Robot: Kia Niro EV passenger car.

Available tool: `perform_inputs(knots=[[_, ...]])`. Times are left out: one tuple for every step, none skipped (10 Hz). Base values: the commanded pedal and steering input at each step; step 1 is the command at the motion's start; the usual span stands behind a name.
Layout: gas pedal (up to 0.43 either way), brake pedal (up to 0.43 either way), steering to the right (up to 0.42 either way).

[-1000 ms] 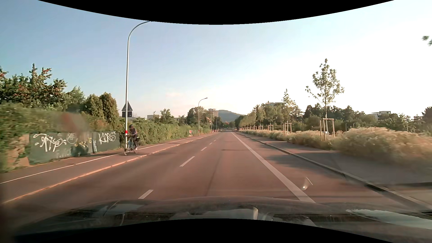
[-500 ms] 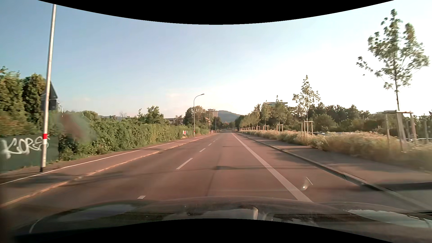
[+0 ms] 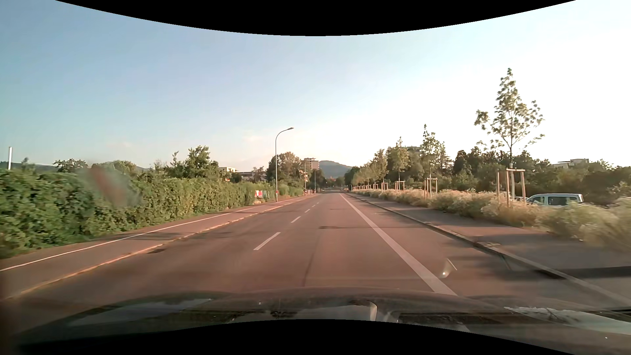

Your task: Follow the waypoints while adhering to traffic rules and regulations

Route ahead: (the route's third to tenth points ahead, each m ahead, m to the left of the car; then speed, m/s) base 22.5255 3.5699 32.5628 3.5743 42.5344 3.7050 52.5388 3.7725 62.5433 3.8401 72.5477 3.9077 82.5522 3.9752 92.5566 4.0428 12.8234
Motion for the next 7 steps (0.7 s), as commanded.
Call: perform_inputs(knots=[[0.118,0.0,-0.003],[0.118,0.0,-0.003],[0.118,0.0,-0.003],[0.118,0.0,-0.003],[0.118,0.0,-0.003],[0.118,0.0,-0.003],[0.118,0.0,-0.003]])
